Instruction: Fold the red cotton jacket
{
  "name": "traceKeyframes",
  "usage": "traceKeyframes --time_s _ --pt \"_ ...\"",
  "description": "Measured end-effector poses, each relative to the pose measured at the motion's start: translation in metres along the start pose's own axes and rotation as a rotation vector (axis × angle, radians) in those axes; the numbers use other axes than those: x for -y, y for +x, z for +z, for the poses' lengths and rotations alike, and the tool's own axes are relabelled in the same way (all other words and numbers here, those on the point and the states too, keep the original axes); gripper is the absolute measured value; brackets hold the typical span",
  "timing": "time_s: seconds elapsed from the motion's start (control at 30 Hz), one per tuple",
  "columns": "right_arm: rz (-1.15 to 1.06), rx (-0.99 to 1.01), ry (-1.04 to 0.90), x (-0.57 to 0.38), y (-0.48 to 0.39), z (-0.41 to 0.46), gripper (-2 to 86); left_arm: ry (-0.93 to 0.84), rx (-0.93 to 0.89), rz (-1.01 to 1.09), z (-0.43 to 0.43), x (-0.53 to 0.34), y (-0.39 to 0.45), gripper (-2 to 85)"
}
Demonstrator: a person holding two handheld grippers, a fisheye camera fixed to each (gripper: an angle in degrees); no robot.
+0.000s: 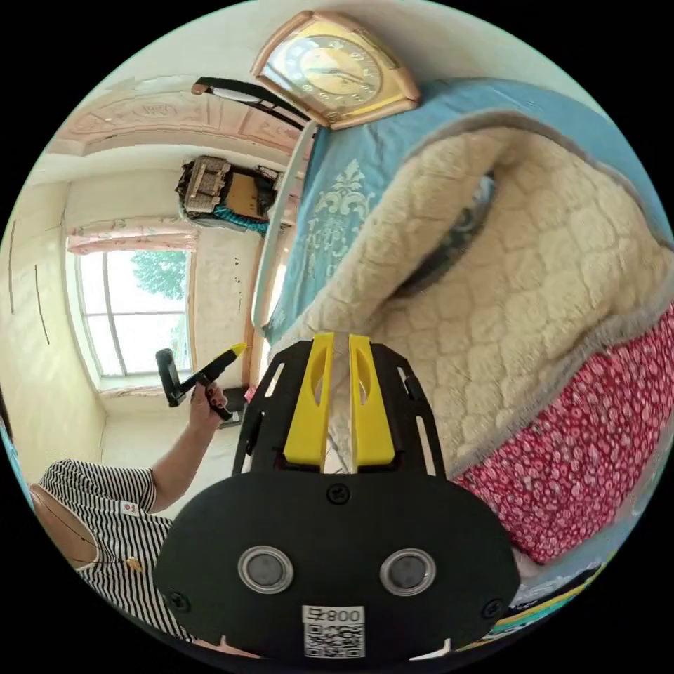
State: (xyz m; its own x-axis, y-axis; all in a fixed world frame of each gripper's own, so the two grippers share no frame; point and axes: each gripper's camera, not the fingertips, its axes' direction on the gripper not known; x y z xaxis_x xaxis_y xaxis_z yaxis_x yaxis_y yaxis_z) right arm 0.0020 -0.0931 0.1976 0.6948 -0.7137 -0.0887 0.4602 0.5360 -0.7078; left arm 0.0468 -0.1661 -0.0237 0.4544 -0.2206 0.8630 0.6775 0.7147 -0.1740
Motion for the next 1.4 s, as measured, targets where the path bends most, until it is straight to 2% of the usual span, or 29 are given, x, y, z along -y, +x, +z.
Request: traceKeyframes --time_s 0.1,0.13,0.23,0.27,0.43,0.63,0.77,0.87,1.1,1.27,1.4 --pt "0.173 -0.071 0.075 -0.033 0.062 -0.034 6.3 -0.17 -0.201 0.136 0.061 -0.011 0.042 5.7" --pt "0.236 -0.093 0.104 -0.041 0.08 -0.046 6.9 -0.278 -0.285 0.188 0.094 -0.02 0.063 6.1" --pt "0.295 -0.251 0.131 -0.042 0.101 -0.063 8.5 -0.488 -0.408 0.294 0.17 -0.047 0.117 6.7" --pt "0.301 -0.322 0.105 -0.036 0.105 -0.062 9.1 -0.567 -0.415 0.345 0.196 -0.057 0.136 6.9" --pt "0.281 -0.509 -0.032 -0.013 0.117 -0.031 8.9 -0.741 -0.311 0.422 0.28 -0.082 0.171 6.1" --pt "0.233 -0.49 -0.006 -0.022 0.122 -0.038 5.4 -0.776 -0.359 0.426 0.301 -0.07 0.167 3.5" --pt "0.216 -0.353 0.124 -0.044 0.119 -0.086 3.6 -0.697 -0.445 0.422 0.28 -0.056 0.158 3.1" --pt "0.187 -0.291 0.191 -0.052 0.113 -0.113 3.9 -0.63 -0.436 0.441 0.265 -0.046 0.152 3.0" --pt "0.242 -0.212 0.02 -0.031 0.155 -0.075 5.9 -0.737 -0.34 0.375 0.33 -0.055 0.138 3.4" --pt "0.186 -0.283 0.17 -0.096 0.142 -0.126 5.8 -0.614 -0.227 0.402 0.313 -0.059 0.143 1.9" --pt "0.181 -0.44 0.028 -0.163 0.132 -0.117 3.7 -0.614 -0.165 0.533 0.312 -0.075 0.164 0.8"
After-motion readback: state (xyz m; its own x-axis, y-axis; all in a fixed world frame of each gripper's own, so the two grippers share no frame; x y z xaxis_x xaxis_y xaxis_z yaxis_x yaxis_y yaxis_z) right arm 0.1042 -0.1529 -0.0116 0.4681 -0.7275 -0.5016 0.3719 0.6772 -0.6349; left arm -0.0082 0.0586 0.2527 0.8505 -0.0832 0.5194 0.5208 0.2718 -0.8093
